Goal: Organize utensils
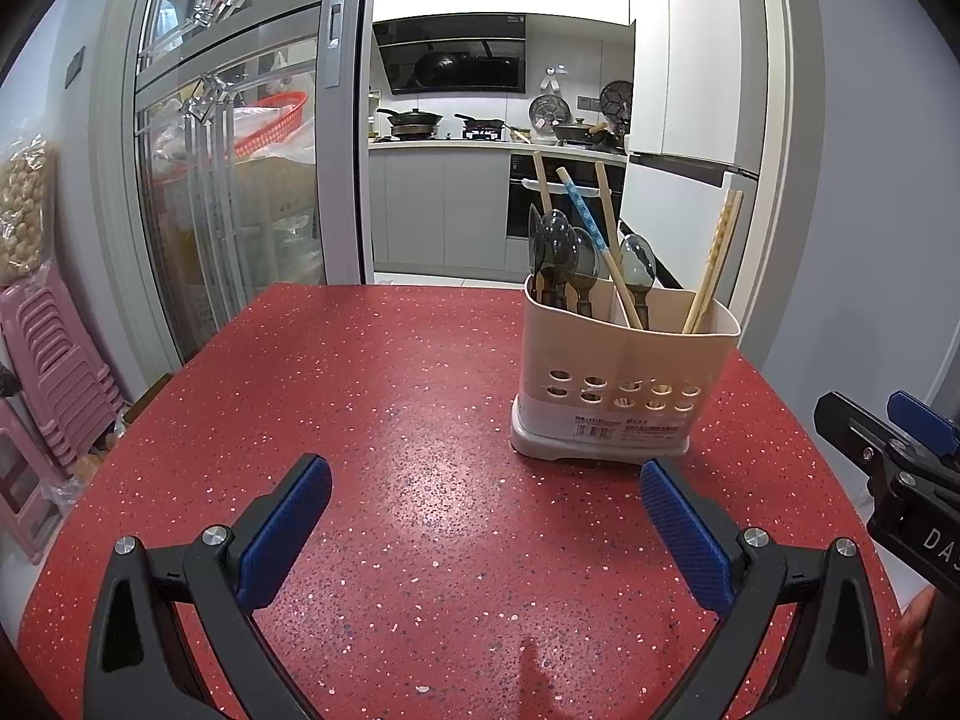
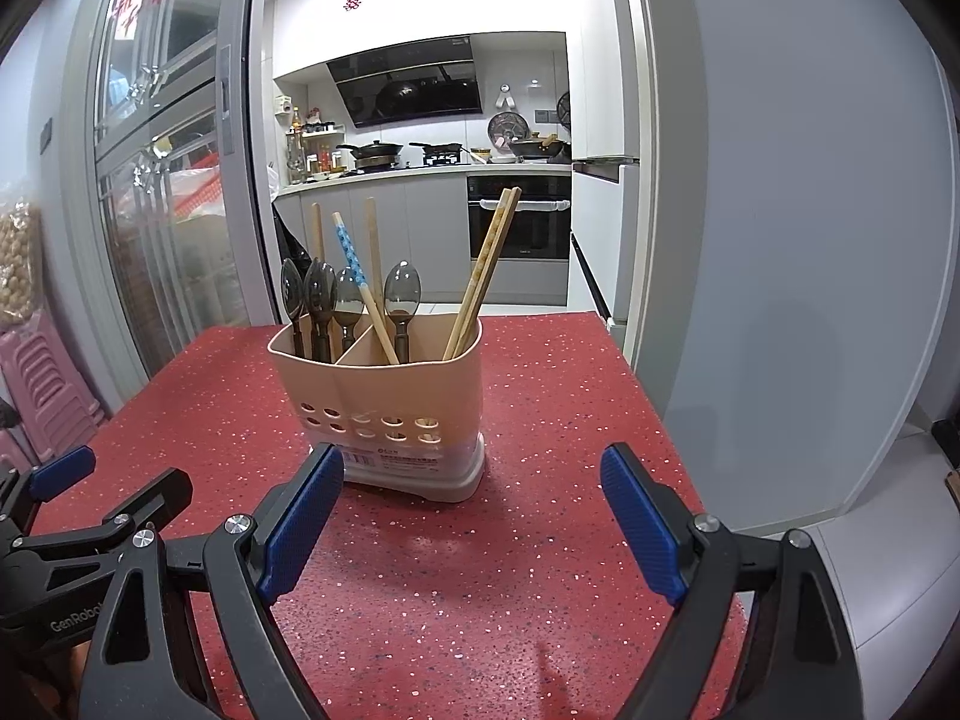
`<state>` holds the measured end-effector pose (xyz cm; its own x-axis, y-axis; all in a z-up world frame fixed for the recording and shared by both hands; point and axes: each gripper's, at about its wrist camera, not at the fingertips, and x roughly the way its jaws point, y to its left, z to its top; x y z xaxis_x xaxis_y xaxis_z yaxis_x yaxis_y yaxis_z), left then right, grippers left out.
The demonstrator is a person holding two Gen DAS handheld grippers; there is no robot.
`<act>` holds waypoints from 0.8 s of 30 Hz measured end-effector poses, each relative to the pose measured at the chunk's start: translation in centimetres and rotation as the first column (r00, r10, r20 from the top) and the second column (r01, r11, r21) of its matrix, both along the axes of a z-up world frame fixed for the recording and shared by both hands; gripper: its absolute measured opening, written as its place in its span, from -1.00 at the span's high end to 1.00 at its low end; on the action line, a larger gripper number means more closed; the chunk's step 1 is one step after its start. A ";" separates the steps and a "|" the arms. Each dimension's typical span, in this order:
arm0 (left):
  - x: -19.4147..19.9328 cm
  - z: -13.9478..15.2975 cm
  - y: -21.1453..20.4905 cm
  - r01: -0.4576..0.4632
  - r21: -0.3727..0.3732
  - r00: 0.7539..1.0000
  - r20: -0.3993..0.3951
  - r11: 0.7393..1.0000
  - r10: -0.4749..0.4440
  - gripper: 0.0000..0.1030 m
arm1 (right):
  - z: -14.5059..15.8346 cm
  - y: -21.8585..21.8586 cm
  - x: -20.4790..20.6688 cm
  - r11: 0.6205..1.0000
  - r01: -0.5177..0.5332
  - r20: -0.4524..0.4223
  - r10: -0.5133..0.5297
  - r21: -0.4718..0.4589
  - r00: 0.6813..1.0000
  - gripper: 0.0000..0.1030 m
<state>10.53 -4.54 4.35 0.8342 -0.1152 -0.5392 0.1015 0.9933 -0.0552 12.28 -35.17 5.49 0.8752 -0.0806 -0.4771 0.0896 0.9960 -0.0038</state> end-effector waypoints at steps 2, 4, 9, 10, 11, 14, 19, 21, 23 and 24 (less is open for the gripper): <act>0.0 0.0 0.0 0.000 0.000 1.000 0.000 1.000 0.000 -1.00 | 0.0 0.0 0.0 1.000 0.001 -0.002 -0.001 0.002 1.000 -0.74; 0.0 0.0 0.0 0.000 0.000 1.000 0.000 1.000 0.000 -1.00 | 0.0 -0.1 0.0 1.000 0.000 -0.002 0.000 0.003 1.000 -0.74; 0.0 0.0 0.0 0.001 0.002 1.000 -0.002 1.000 -0.001 -1.00 | -0.1 -0.1 0.1 1.000 0.002 -0.003 -0.002 0.002 1.000 -0.74; 0.1 0.0 0.0 0.002 0.003 1.000 -0.002 1.000 -0.002 -1.00 | -0.1 -0.1 0.1 1.000 0.000 -0.003 0.000 0.002 1.000 -0.74; 0.1 0.0 -0.1 0.003 0.004 1.000 -0.002 1.000 -0.003 -1.00 | -0.1 -0.1 0.1 1.000 0.001 -0.004 -0.001 0.002 1.000 -0.74; 0.1 0.0 -0.1 0.004 0.006 1.000 -0.002 1.000 -0.004 -1.00 | -0.1 -0.1 0.1 1.000 -0.001 -0.003 0.001 0.003 1.000 -0.74; 0.1 0.0 -0.2 0.006 0.009 1.000 -0.002 1.000 -0.006 -1.00 | -0.1 -0.1 0.1 1.000 -0.001 -0.004 0.001 0.004 1.000 -0.74; 0.1 0.0 -0.2 0.006 0.009 1.000 -0.002 1.000 -0.006 -1.00 | -0.1 -0.1 0.1 1.000 -0.002 -0.005 0.002 0.006 1.000 -0.74; 0.1 0.0 -0.1 0.006 0.009 1.000 -0.002 1.000 -0.006 -1.00 | -0.1 -0.1 0.0 1.000 -0.002 -0.005 0.002 0.006 1.000 -0.74; 0.1 0.0 -0.1 0.007 0.009 1.000 -0.003 1.000 -0.007 -1.00 | -0.1 -0.1 0.1 1.000 -0.001 -0.005 0.001 0.005 1.000 -0.74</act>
<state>10.67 -4.69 4.33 0.8317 -0.1158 -0.5430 0.1079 0.9931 -0.0466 12.35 -35.31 5.39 0.8731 -0.0770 -0.4814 0.0881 0.9961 0.0005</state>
